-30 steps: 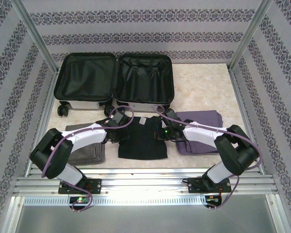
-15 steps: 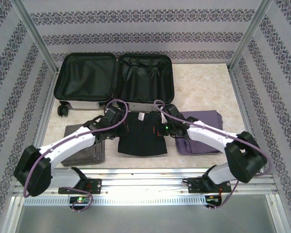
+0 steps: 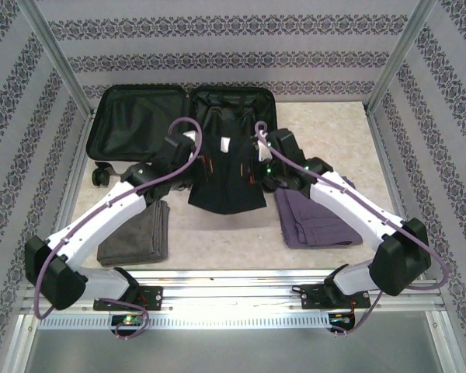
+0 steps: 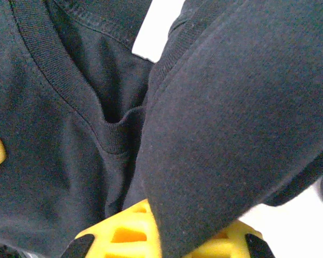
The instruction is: Pack the luggage
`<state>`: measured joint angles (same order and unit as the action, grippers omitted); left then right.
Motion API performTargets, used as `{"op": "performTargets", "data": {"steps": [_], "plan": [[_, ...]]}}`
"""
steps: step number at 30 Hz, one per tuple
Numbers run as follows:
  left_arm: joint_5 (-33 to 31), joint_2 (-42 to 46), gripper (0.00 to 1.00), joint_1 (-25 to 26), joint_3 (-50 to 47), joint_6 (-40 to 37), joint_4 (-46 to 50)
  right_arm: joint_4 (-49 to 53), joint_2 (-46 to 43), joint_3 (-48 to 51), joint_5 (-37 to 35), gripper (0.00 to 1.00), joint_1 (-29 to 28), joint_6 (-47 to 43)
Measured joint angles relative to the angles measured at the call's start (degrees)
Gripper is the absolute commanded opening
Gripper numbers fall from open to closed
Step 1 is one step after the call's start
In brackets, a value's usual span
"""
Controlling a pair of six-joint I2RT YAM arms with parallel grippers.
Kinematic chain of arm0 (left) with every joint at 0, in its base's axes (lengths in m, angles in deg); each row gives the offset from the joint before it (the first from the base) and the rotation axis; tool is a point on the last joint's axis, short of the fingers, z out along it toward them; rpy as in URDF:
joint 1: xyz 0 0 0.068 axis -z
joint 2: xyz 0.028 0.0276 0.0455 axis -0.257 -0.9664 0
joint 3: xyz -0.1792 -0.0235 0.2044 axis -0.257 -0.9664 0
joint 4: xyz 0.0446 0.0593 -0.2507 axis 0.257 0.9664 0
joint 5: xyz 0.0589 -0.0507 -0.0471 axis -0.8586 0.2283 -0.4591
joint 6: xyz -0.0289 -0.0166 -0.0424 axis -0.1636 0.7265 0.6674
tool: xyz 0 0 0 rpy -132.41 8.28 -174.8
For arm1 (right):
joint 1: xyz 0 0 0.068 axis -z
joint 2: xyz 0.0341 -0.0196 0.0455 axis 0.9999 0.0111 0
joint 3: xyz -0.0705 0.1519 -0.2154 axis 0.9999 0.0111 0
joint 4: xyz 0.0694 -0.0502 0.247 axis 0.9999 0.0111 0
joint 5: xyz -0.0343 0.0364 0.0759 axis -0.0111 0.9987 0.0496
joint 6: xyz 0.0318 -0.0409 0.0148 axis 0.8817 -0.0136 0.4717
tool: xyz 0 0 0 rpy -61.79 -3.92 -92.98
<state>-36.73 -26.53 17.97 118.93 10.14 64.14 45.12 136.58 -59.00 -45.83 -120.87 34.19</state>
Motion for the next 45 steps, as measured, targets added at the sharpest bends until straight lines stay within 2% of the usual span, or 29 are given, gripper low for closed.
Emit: {"op": "performTargets", "data": {"steps": [5,12,20,21,23,24,25,27,30,33,40,45], "plan": [[1.8,-8.8,0.0,-4.9,10.1,-4.5,-0.1,0.0,7.0,-8.8,2.4,0.0,4.5,-0.3],[6.4,-21.7,0.0,-11.4,22.8,-8.8,-3.1,0.8,21.1,-24.3,4.5,0.0,9.7,-1.4],[10.4,-36.6,0.0,-15.8,36.0,-12.4,-7.2,3.4,36.3,-42.3,5.8,0.0,14.4,-1.5],[10.8,-38.9,0.07,-16.1,37.6,-12.5,-7.4,4.2,38.4,-44.5,5.8,0.0,14.8,-1.5],[12.1,-42.9,0.55,-16.9,40.2,-12.7,-7.5,6.3,42.5,-48.8,5.8,0.21,15.5,-1.6],[13.0,-45.0,0.67,-17.3,41.6,-12.5,-7.5,7.8,45.1,-51.8,5.8,0.33,15.8,-1.9],[14.1,-47.0,0.7,-17.8,42.9,-12.2,-7.6,9.3,47.8,-55.0,6.0,0.42,16.0,-2.3],[16.4,-50.4,0.74,-19.1,45.6,-10.9,-7.3,11.8,52.9,-61.3,6.2,0.55,16.6,-3.0],[18.8,-53.1,0.82,-21.4,46.6,-8.4,-7.3,15.2,58.7,-68.4,6.6,0.62,17.6,-3.6],[19.2,-52.7,0.86,-23.3,45.4,-7.2,-8.1,17.1,59.9,-69.4,7.1,0.66,18.7,-3.8],[18.3,-46.6,0.88,-24.0,38.7,-7.0,-11.4,17.0,56.8,-65.4,7.0,0.66,20.9,-4.2],[17.9,-41.7,0.89,-23.9,34.6,-7.0,-13.6,15.7,50.2,-56.3,6.8,0.66,20.9,-5.6]]}}
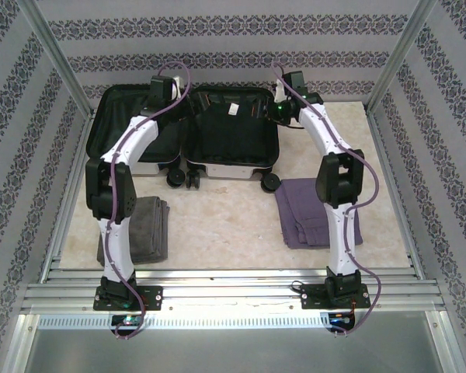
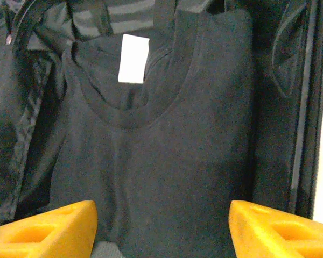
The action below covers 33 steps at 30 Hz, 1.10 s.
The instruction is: Pack the luggage
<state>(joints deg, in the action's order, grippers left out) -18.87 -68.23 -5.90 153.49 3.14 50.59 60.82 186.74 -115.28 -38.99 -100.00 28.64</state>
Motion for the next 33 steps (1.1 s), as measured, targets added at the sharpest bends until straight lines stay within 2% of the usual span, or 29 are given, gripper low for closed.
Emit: {"op": "performTargets", "data": {"steps": [4,9,13,17,23,33], "plan": [[-0.3,6.8,0.91,0.2,-8.0,0.5,-1.8,-3.6,-11.7,15.3,-0.3,0.67,0.1,-0.8],[-2.2,18.5,0.92,2.9,-24.9,2.9,-5.4,-12.4,-29.4,37.9,1.3,0.67,4.0,0.1],[-4.7,24.9,0.94,9.5,-36.2,5.7,-6.6,-19.4,-41.1,54.7,2.4,0.7,9.1,2.5],[-6.9,27.1,0.94,18.4,-42.6,9.5,-8.4,-22.0,-45.9,65.1,4.4,0.69,11.4,4.3],[-9.5,25.6,0.93,30.0,-42.8,13.7,-10.0,-21.9,-47.8,72.1,6.8,0.69,15.0,5.4],[-6.6,8.3,0.92,38.9,-29.3,16.1,-9.3,-21.3,-55.1,79.8,8.0,0.69,23.3,7.7]]}}
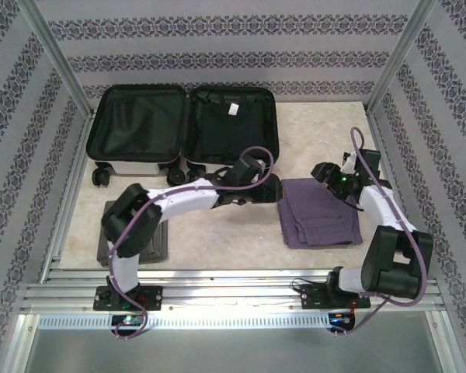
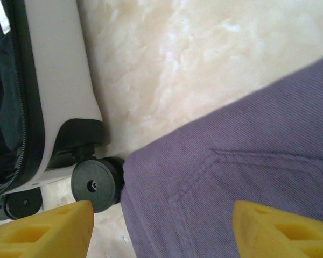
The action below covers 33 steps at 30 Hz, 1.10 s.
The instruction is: Pack the luggage
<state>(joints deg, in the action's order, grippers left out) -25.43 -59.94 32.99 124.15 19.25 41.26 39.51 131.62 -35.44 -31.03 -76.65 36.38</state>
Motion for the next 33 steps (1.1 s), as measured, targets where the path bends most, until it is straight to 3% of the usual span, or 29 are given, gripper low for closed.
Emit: {"op": "performTargets", "data": {"steps": [7,21,33], "plan": [[5.0,-9.0,0.91,3.5,10.2,1.1,1.2,-0.7,-3.0,2.9,0.2,0.69,0.7,2.6],[8.3,-15.0,0.91,3.8,12.3,3.5,2.9,0.4,-6.9,9.2,0.8,0.69,1.1,6.2],[12.8,-25.8,0.89,2.4,30.5,1.6,10.0,-8.0,-13.6,20.9,-0.9,0.69,2.6,18.4]]}}
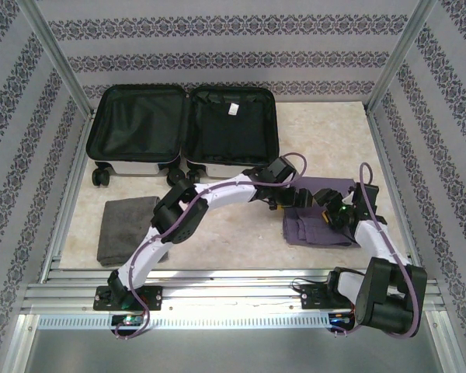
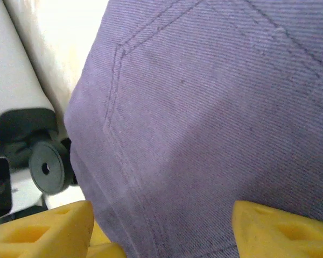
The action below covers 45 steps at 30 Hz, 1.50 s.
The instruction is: Pack the luggage
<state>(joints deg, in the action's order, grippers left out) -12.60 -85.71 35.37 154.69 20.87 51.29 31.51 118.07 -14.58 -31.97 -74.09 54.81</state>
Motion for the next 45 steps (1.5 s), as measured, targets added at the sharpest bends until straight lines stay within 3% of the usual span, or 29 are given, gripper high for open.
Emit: {"op": "performTargets", "data": {"steps": [10,22,32,45], "plan": [[-1.6,-3.7,0.86,-1.5,6.8,-3.2,3.4,2.1,-1.1,-4.5,0.9,0.7,-0.2,0.7],[-5.4,-1.3,0.88,-1.1,2.6,-3.7,1.7,7.2,-4.5,-10.5,-0.7,0.71,2.7,-3.9],[-12.7,-0.9,0.77,0.8,1.1,0.3,0.0,8.5,-5.6,-10.2,-1.5,0.71,5.6,-4.5],[-15.4,-0.1,0.74,1.4,-1.2,3.8,-3.0,8.9,-5.6,-8.7,-1.5,0.71,5.6,-5.1]]}}
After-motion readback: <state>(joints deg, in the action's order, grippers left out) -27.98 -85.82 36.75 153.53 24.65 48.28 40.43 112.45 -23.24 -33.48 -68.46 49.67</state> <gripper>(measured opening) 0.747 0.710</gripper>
